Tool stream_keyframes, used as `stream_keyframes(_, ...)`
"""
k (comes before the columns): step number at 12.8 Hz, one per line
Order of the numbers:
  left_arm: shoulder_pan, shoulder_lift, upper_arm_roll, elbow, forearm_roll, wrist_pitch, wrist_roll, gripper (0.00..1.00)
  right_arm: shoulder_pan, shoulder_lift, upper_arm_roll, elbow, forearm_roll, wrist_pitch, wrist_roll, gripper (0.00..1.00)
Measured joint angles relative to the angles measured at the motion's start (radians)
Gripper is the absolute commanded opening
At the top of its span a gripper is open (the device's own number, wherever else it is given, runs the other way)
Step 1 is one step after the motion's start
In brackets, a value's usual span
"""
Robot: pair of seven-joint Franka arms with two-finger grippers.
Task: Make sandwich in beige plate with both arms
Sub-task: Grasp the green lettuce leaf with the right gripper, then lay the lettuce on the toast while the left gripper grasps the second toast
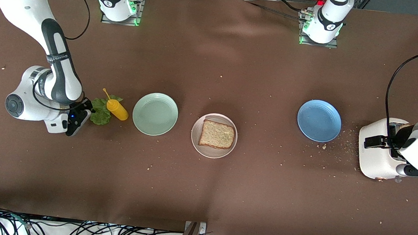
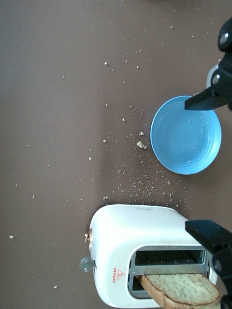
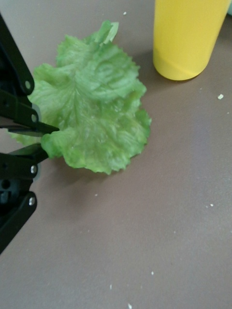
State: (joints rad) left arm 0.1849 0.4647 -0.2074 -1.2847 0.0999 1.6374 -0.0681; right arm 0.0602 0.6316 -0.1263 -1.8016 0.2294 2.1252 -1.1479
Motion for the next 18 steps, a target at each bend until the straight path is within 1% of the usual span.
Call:
stream_keyframes(3, 0.000, 0.000, 0.000, 0.000, 0.000, 0.000, 0.000, 1.00, 0.000, -0.007, -0.002, 0.039, -0.059, -0.022, 0.003, 0.00)
stream_keyframes(7, 0.000, 0.000, 0.000, 0.000, 0.000, 0.000, 0.000, 1.00, 0.000, -0.022, -0.010, 0.167, -0.150, -0.162, 0.005, 0.00)
stream_keyframes(10, -0.001, 0.001, 0.000, 0.000, 0.000, 0.000, 0.000, 1.00, 0.001, -0.027, -0.010, 0.313, -0.186, -0.326, 0.012, 0.00)
stream_keyframes(12, -0.001, 0.001, 0.000, 0.000, 0.000, 0.000, 0.000, 1.00, 0.008, -0.030, -0.010, 0.421, -0.206, -0.466, 0.052, 0.00)
stream_keyframes(14, -0.001, 0.001, 0.001, 0.000, 0.000, 0.000, 0.000, 1.00, 0.032, -0.035, -0.010, 0.505, -0.222, -0.582, 0.095, 0.00)
stream_keyframes(16, 0.004, 0.002, 0.009, -0.001, 0.000, 0.000, 0.000, 1.00, 0.061, -0.039, -0.009, 0.584, -0.231, -0.708, 0.179, 0.00)
stream_keyframes(18, 0.041, 0.006, 0.014, -0.004, 0.000, 0.000, 0.030, 1.00, 0.088, -0.043, 0.002, 0.648, -0.229, -0.826, 0.317, 0.00)
